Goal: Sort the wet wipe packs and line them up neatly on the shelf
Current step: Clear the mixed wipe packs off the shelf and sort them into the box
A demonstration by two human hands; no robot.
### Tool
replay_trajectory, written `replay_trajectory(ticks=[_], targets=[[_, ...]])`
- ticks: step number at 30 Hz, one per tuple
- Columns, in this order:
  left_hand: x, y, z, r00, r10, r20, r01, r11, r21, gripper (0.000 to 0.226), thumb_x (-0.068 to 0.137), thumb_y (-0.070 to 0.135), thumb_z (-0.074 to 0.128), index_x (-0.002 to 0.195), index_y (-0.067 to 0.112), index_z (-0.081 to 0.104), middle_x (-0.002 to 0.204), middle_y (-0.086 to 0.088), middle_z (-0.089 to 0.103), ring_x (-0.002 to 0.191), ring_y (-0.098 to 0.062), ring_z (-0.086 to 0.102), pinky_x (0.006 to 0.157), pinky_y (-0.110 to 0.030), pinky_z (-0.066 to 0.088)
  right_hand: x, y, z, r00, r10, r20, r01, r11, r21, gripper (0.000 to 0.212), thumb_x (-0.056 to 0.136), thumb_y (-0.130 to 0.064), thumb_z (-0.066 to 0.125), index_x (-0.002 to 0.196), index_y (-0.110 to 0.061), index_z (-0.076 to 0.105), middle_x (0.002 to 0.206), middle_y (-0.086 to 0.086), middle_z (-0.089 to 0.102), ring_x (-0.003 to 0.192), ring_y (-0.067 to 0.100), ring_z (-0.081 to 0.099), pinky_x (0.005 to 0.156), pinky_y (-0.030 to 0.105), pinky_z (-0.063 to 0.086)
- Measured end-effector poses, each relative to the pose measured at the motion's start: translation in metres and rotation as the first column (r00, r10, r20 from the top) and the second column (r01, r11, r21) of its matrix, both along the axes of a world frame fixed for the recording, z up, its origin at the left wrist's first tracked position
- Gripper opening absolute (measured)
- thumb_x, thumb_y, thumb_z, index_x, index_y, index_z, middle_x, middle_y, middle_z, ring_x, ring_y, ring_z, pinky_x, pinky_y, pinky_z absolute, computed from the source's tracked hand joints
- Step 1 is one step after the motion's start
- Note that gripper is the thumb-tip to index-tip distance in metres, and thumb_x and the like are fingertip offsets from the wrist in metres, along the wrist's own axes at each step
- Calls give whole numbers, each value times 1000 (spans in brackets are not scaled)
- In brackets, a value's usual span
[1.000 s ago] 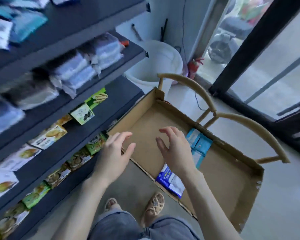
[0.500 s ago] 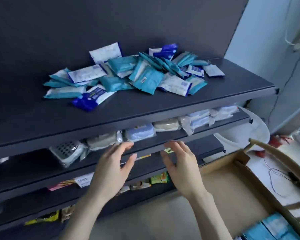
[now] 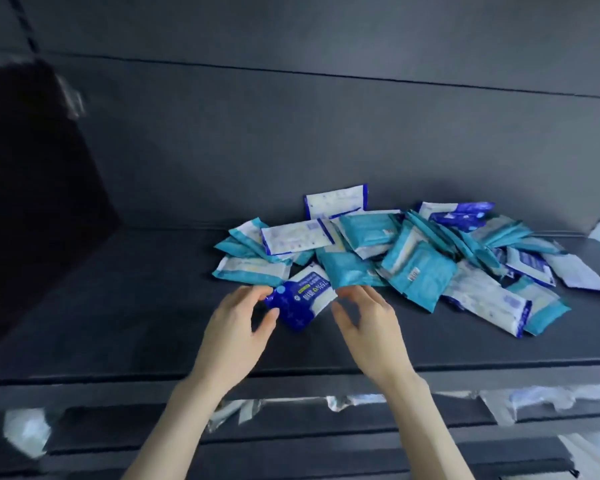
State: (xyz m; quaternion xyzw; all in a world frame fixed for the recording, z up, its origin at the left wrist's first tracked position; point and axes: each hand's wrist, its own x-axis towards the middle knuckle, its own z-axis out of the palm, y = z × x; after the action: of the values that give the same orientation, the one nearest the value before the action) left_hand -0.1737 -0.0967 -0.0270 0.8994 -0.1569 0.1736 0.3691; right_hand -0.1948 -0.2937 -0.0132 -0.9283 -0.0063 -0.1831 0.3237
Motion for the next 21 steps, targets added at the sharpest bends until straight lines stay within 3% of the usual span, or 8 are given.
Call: replay_trajectory(ticks=[4, 9, 13, 17, 19, 21], targets=[[44, 2, -8, 994, 78, -72, -72, 994, 77, 33, 89, 26, 63, 119, 12, 60, 120, 0, 60, 114, -20, 54, 93, -38, 45, 54, 3, -5, 993, 50, -104, -57, 996, -68, 35, 95, -33, 53, 126, -17, 56, 122, 1, 57, 105, 23, 53, 87, 35, 44], [94, 6, -17, 981, 162, -108, -135, 965, 225, 47, 91, 35, 58, 132, 13, 52, 140, -3, 45, 130, -23, 39, 102, -40, 35, 111, 6, -9, 990, 67, -123, -93, 972, -218, 41, 94, -36, 53, 131, -20, 51, 135, -1, 49, 122, 24, 38, 98, 35, 31], [130, 11, -17, 968, 178, -180, -146, 974, 175, 52, 94, 38, 52, 139, 13, 43, 148, -5, 35, 136, -24, 31, 109, -39, 29, 144, 11, -7, 978, 106, -182, -156, 943, -292, 52, 97, -41, 47, 144, -23, 34, 155, -1, 24, 140, 22, 18, 111, 37, 17], [162, 8, -5, 942, 207, -263, -168, 972, 164, 56, 98, 41, 41, 146, 14, 31, 154, -7, 25, 141, -25, 22, 111, -40, 20, 178, 17, -4, 956, 151, -253, -229, 920, -318, 57, 100, -44, 35, 151, -26, 16, 161, -3, 3, 147, 20, -3, 116, 40, 5], [176, 7, -1, 905, 292, -310, -222, 945, 241, 60, 98, 49, 35, 148, 17, 24, 156, -8, 22, 140, -28, 22, 110, -45, 17, 191, 19, -3, 941, 155, -300, -258, 903, -343, 58, 100, -46, 33, 152, -27, 12, 161, -3, 5, 147, 21, -3, 116, 41, 3], [184, 9, 0, 872, 347, -345, -261, 926, 271, 66, 95, 52, 39, 147, 15, 24, 151, -11, 30, 135, -33, 28, 108, -45, 21, 201, 18, 1, 939, 136, -316, -251, 897, -362, 62, 98, -50, 37, 152, -28, 14, 157, -3, 17, 144, 26, 5, 115, 43, 4]])
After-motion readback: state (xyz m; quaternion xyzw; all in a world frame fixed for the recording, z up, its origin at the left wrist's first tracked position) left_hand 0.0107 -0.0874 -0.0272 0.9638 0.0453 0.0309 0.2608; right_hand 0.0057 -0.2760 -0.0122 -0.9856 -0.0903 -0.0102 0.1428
